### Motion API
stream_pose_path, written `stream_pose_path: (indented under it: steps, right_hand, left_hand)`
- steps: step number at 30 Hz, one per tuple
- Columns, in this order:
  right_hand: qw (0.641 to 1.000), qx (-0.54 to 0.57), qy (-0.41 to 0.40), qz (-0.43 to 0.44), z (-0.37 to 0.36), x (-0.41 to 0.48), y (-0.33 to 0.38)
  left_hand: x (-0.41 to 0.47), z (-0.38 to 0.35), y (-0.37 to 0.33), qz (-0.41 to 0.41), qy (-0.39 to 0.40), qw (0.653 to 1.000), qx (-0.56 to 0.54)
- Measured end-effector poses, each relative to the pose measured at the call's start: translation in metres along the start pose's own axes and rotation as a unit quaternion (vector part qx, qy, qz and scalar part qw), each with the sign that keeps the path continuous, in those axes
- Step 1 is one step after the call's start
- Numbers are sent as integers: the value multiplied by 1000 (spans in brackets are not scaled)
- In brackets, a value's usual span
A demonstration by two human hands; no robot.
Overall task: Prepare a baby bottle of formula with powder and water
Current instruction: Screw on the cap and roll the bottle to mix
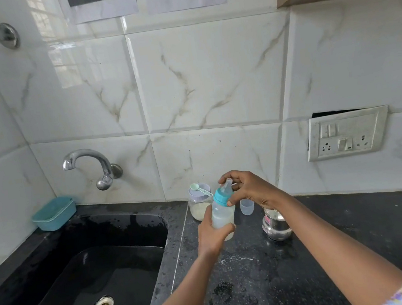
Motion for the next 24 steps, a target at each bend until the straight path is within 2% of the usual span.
stream_pose_path:
  steps: [6,12,15,21,23,24]
  right_hand:
    - [998,-37,46,-20,6,2,10]
    - [992,-84,86,-25,15,-3,19]
    - [992,-110,53,-26,20,-2,18]
    - [964,-243,-103,-11,22,-4,25]
    - [969,-221,-106,-11,24,-4,24]
    - [984,-154,-85,-12,23,-4,22]
  left_hand:
    - [0,-4,-16,-5,4,999,-34]
    - [-1,-8,-23,-16,26,999,-24]
    - [1,-10,-26,-16,19,999,-22]
    - [4,-12,-35,-19,6,1000,-15]
    - [5,-13,-41,-22,13,999,-22]
    - [7,-12,-43,-19,14,999,-34]
Point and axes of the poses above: each hand's wrist, its own x-axis towards the middle knuckle, its own z-axis out of the back of the hand, y = z × x, the point moved 4 cm from there along x, towards the middle knuckle, and after that the axes turned 5 degrees about y, right-handed, at the moved point
